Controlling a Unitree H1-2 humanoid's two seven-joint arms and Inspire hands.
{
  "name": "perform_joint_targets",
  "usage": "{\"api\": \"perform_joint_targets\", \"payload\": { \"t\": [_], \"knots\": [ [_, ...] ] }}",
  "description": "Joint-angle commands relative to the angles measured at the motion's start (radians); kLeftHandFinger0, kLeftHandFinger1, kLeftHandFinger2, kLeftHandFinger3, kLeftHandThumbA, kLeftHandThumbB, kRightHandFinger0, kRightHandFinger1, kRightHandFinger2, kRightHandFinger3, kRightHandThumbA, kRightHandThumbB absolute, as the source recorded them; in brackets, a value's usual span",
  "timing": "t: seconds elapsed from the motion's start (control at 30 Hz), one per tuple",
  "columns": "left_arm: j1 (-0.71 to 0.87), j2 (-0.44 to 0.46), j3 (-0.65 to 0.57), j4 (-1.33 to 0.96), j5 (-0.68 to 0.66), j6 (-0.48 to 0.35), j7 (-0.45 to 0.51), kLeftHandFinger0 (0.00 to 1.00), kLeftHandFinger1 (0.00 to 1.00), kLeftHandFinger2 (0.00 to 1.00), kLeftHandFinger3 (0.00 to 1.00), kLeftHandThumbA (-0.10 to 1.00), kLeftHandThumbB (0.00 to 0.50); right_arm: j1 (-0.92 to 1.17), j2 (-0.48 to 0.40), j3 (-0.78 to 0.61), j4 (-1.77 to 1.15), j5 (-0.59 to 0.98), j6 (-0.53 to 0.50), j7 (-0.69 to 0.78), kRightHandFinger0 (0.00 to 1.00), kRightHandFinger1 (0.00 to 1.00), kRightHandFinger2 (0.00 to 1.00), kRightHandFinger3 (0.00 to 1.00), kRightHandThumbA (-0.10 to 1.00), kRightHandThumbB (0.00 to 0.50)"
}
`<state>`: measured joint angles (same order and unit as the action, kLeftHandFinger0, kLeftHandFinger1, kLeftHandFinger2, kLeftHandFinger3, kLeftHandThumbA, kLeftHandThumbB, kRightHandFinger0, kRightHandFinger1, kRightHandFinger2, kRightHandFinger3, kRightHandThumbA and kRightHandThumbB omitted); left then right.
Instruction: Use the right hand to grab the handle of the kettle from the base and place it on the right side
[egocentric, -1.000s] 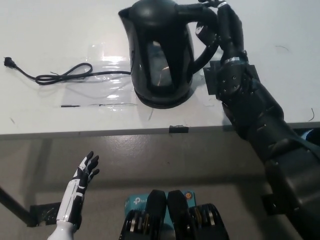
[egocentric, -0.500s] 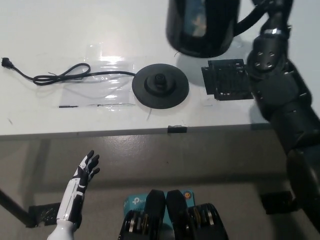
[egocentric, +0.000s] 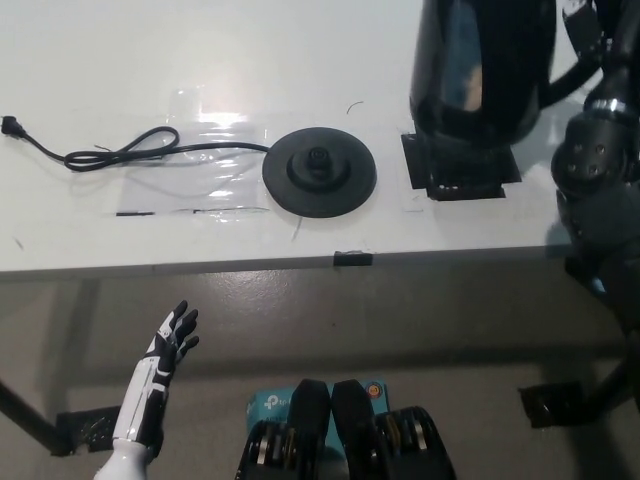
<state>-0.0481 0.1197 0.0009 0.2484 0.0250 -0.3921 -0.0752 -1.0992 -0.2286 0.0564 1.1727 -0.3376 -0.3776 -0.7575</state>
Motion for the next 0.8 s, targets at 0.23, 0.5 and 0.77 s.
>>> {"api": "perform_joint_targets", "payload": {
  "t": [0.23, 0.5, 0.77],
  "knots": [
    [0.007, -0.002, 0.000, -0.016, -0.012, -0.034, -0.002, 1.00, 1.00, 1.00, 1.00, 1.00, 0.451, -0.038, -0.026, 0.085, 0.074, 0.005, -0.092, -0.062, 0.00, 0.08, 0.53, 0.57, -0.01, 0.108],
    [0.002, -0.004, 0.003, -0.016, -0.031, -0.028, -0.008, 0.99, 1.00, 1.00, 1.00, 1.00, 0.463, 0.018, -0.015, 0.119, 0.147, 0.027, -0.092, 0.152, 1.00, 1.00, 1.00, 1.00, 0.88, 0.347],
    [0.005, 0.001, 0.002, -0.018, -0.019, -0.028, -0.002, 0.99, 1.00, 1.00, 1.00, 1.00, 0.467, 0.103, -0.016, 0.129, 0.130, 0.027, -0.092, 0.154, 1.00, 1.00, 1.00, 1.00, 0.89, 0.409]
  ]
}}
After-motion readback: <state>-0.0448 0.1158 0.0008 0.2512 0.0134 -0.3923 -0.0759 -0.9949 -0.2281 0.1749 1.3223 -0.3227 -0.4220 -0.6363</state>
